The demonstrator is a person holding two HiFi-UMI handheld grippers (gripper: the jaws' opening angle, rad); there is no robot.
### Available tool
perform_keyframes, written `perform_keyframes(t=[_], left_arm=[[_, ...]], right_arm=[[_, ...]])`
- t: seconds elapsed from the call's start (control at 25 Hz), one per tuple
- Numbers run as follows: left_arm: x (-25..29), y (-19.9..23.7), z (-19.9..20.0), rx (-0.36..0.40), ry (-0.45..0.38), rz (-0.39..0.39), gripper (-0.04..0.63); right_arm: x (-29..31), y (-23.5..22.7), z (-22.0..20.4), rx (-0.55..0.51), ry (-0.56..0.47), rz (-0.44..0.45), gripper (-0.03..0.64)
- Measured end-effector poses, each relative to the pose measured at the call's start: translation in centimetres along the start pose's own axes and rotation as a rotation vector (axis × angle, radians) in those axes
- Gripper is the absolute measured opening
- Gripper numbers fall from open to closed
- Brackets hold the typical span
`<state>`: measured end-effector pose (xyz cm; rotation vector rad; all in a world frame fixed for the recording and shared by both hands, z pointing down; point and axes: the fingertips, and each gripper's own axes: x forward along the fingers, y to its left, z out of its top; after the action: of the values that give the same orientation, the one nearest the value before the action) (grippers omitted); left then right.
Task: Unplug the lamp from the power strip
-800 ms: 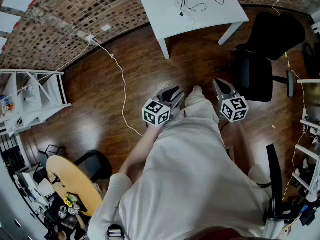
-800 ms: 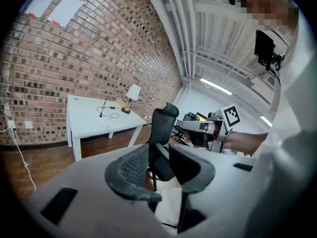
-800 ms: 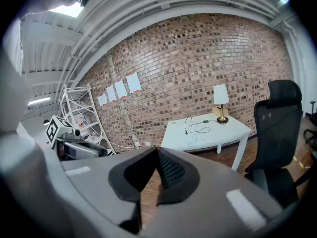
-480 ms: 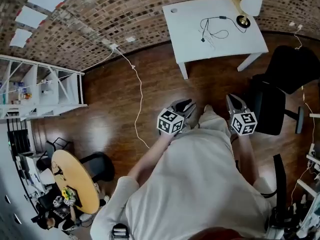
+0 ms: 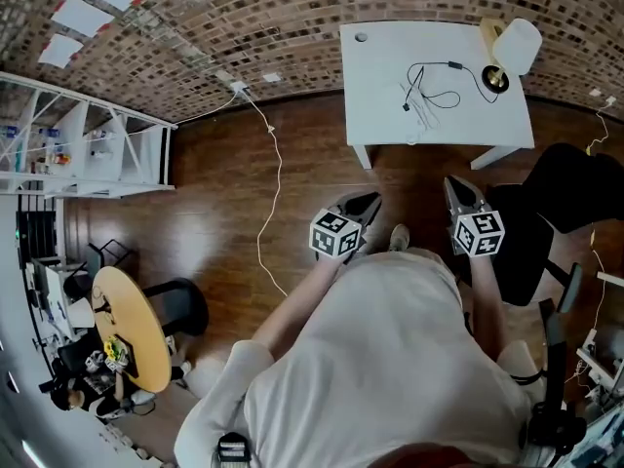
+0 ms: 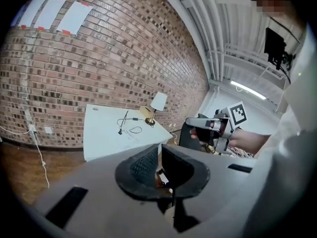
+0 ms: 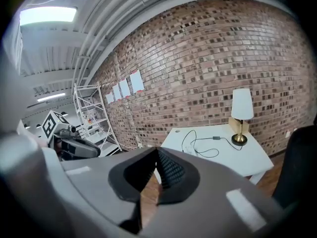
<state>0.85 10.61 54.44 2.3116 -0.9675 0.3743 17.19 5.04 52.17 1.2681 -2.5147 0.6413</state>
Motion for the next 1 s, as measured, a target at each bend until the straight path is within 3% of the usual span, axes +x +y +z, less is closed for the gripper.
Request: perform_keyframes(t=[0.28, 0.52, 0.76, 1.0], left_arm=[[1.4, 2.5, -0.4, -0.09, 0.001, 0.09, 0.005], [2.4, 5.6, 0.1, -0.113, 0.021, 0.118, 0.005], [5.7, 10.3, 1.8, -0.109, 0.071, 0.077, 0.005], [12.5, 15.5, 4.9, -0.018, 0.177, -0.011, 0.005]], right_arm=[[2.2, -3.8, 0.1, -0.002, 0.047, 0.022, 0.002], [5.0, -4.9, -0.4, 0.016, 0.086, 0.025, 0.002], [8.6, -5.8, 0.4, 0.026, 0.1, -0.002, 0.003], [13.0, -8.7, 2.1, 0.077, 0.128, -0.057, 0.003]])
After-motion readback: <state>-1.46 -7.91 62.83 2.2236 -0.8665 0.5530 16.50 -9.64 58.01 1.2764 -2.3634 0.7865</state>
